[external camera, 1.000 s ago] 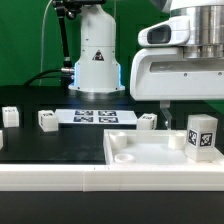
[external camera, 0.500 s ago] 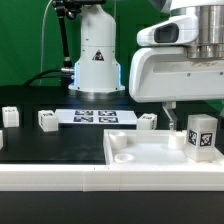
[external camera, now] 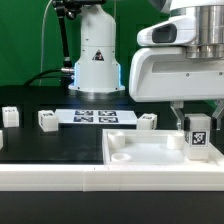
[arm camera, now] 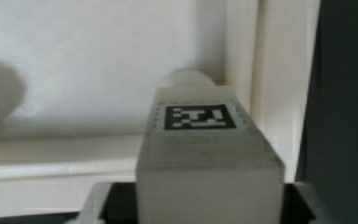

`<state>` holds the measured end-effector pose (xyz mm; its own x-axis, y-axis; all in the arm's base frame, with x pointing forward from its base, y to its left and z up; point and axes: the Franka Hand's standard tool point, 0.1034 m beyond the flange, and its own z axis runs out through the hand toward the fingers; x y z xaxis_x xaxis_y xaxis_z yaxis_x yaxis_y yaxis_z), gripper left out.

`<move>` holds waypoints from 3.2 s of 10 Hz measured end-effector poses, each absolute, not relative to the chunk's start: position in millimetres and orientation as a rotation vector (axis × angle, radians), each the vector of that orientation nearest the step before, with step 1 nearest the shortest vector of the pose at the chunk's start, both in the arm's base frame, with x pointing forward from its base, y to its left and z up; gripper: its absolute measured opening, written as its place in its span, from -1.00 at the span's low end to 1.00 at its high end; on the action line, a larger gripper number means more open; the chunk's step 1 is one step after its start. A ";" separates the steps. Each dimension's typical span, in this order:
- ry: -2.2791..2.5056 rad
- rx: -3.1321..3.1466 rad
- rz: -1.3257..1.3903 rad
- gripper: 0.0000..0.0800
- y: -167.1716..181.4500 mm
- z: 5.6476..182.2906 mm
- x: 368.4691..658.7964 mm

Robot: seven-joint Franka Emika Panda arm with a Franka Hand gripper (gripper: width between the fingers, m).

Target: Assemble one leg

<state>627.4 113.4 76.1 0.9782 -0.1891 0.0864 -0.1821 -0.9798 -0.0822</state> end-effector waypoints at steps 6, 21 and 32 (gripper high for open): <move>1.330 -2.704 -0.151 -0.27 109.9 73.1 624.8; 0.984 -2.888 -0.169 0.62 111.2 79.7 630.7; 0.187 -3.089 -0.218 -0.28 119.3 74.0 622.9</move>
Offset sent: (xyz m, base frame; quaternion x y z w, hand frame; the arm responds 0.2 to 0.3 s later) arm -0.0038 0.0031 -0.0045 0.0094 0.0061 0.2595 0.9657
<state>622.9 119.3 74.0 0.9829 -0.1228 0.1374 -0.1173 -0.9919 -0.0477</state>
